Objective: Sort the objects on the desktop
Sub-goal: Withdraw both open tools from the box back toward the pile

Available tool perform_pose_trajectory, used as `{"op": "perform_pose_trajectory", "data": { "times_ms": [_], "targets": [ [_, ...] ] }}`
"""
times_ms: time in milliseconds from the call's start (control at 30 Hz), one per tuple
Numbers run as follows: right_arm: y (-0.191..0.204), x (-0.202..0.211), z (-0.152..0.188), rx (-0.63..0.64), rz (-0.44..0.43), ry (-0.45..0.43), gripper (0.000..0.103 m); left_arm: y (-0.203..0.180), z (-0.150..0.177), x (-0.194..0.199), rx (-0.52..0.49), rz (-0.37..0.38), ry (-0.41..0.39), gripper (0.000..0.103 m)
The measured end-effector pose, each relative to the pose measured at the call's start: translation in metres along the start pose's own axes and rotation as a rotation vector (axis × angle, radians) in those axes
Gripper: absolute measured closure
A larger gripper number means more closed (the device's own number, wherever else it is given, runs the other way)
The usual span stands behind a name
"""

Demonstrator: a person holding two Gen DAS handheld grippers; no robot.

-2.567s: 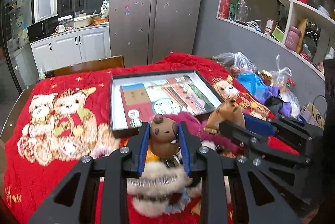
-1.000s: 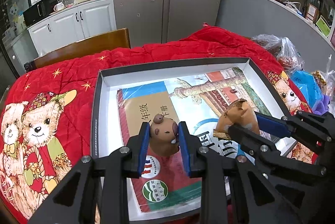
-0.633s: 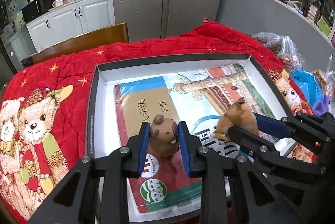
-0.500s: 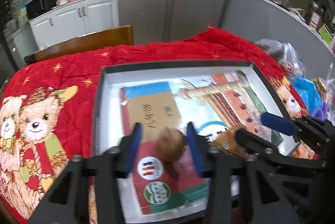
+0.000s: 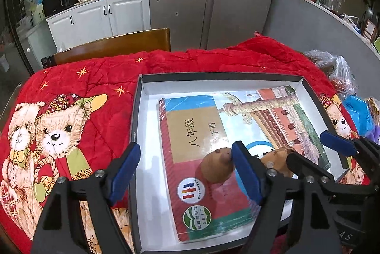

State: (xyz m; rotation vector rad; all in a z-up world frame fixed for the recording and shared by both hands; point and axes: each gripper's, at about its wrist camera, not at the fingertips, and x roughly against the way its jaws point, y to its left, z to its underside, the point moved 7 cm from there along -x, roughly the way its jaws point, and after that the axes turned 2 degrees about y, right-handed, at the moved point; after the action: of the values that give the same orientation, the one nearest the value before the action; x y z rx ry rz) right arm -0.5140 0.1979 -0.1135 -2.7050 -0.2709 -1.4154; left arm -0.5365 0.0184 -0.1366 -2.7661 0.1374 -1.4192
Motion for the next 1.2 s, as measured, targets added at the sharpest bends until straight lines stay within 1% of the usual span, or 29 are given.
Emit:
{"op": "perform_pose_trajectory", "data": {
  "times_ms": [367, 500, 667, 767, 867, 1000, 1067, 1100, 1167, 1200],
  "targets": [
    [0.002, 0.01, -0.003, 0.008, 0.002, -0.023, 0.029, 0.0, -0.003, 0.01, -0.01, -0.015, -0.005, 0.023],
    [0.003, 0.016, -0.005, 0.01, -0.013, -0.038, 0.029, -0.002, -0.004, 0.022, -0.015, -0.013, -0.025, 0.023],
    [0.0, 0.03, -0.008, -0.006, -0.014, -0.057, 0.029, -0.005, -0.009, 0.051, -0.021, -0.016, -0.084, 0.023],
    [0.001, 0.049, -0.009, -0.004, -0.01, -0.085, 0.029, -0.008, -0.008, 0.079, -0.023, -0.001, -0.12, 0.023],
    [0.004, 0.077, -0.009, 0.005, 0.004, -0.125, 0.029, -0.009, -0.005, 0.118, -0.016, 0.017, -0.181, 0.023],
    [0.012, 0.127, -0.005, 0.035, 0.03, -0.221, 0.029, -0.01, 0.004, 0.177, -0.011, 0.036, -0.259, 0.023],
    [0.015, 0.149, 0.0, 0.031, 0.029, -0.252, 0.029, -0.012, 0.012, 0.205, -0.026, 0.044, -0.288, 0.022],
    [0.017, 0.158, 0.002, 0.028, 0.023, -0.261, 0.029, -0.013, 0.017, 0.224, -0.04, 0.035, -0.312, 0.021],
    [0.022, 0.179, 0.009, 0.028, 0.026, -0.282, 0.029, -0.014, 0.024, 0.251, -0.063, 0.001, -0.361, 0.011],
    [0.024, 0.188, 0.011, 0.033, 0.036, -0.29, 0.029, -0.014, 0.027, 0.262, -0.071, -0.014, -0.381, 0.01]
  ]
}}
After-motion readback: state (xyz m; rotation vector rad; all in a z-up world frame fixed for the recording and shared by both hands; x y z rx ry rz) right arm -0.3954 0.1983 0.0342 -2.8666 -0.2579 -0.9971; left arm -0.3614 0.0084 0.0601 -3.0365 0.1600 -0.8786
